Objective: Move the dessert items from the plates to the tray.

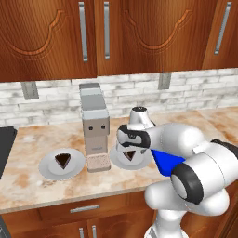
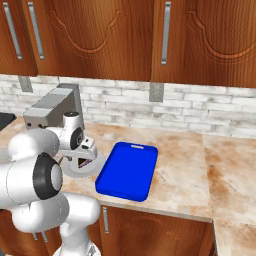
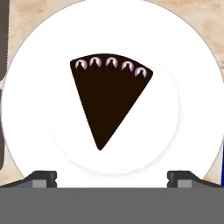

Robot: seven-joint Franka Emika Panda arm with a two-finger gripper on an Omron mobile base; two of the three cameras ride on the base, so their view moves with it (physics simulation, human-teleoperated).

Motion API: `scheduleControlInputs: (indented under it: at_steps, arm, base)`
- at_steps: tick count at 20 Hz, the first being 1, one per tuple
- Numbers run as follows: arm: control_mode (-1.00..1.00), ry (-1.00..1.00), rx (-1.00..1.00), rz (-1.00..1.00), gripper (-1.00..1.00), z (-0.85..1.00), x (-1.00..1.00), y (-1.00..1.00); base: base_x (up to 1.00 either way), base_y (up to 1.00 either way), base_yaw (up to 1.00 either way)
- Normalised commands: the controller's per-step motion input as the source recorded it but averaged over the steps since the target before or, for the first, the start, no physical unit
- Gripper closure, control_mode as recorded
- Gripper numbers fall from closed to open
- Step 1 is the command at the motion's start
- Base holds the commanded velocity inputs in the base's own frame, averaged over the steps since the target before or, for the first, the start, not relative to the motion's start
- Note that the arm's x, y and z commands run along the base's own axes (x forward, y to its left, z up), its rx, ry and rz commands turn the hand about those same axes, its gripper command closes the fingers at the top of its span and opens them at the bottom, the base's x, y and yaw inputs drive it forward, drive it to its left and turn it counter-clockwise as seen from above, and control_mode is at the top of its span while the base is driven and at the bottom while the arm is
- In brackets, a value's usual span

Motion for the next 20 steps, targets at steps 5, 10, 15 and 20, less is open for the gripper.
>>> scheduleControlInputs:
  at_steps: [5,10,15,20]
  arm:
    - [-1.0,0.0,0.0,0.0,-1.0,-0.12,0.11,0.0]
    - [-1.0,0.0,0.0,0.0,-1.0,-0.13,0.16,0.03]
    - [-1.0,0.0,0.0,0.0,-1.0,-0.12,0.18,0.06]
    - [-1.0,0.0,0.0,0.0,-1.0,-0.1,0.16,0.01]
  base:
    - [0.0,0.0,0.0]
    - [0.0,0.0,0.0]
    - [0.0,0.0,0.0]
    - [0.0,0.0,0.0]
